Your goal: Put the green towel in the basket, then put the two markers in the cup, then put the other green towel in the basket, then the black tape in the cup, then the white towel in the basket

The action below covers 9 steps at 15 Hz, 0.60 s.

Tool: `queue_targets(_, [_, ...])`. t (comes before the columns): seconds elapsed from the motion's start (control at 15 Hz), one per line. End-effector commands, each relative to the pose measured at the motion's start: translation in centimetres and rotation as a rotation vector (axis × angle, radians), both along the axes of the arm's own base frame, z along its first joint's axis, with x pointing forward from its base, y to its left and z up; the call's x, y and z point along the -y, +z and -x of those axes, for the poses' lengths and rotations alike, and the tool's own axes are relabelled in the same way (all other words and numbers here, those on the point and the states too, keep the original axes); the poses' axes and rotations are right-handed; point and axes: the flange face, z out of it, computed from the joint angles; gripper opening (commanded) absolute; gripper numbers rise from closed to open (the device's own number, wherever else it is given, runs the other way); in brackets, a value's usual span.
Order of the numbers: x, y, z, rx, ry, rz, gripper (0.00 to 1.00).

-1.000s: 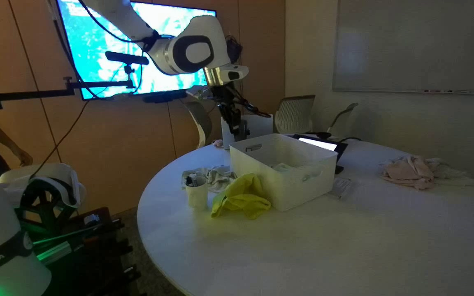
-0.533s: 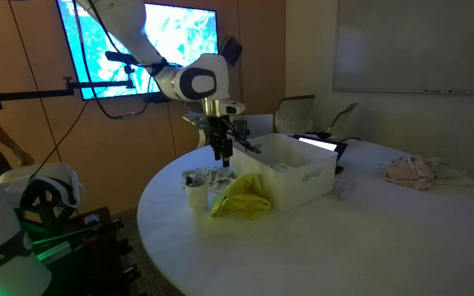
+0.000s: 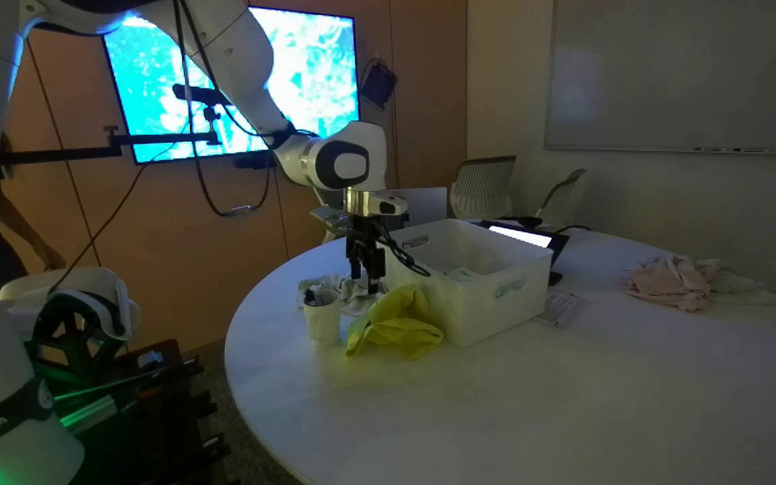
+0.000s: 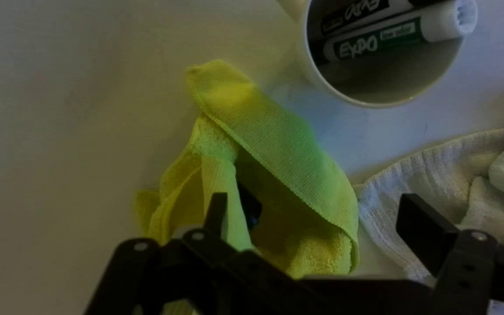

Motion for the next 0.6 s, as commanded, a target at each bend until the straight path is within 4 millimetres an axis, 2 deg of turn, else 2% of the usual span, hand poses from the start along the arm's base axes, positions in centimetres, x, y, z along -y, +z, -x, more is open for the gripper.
queue_targets(0.0, [-0.6, 0.0, -2.4, -0.004, -0.033, -0.025, 0.99])
queue_targets(0.53, [-0.7, -2.2, -4.5, -0.039, -0.133, -0.124, 1.00])
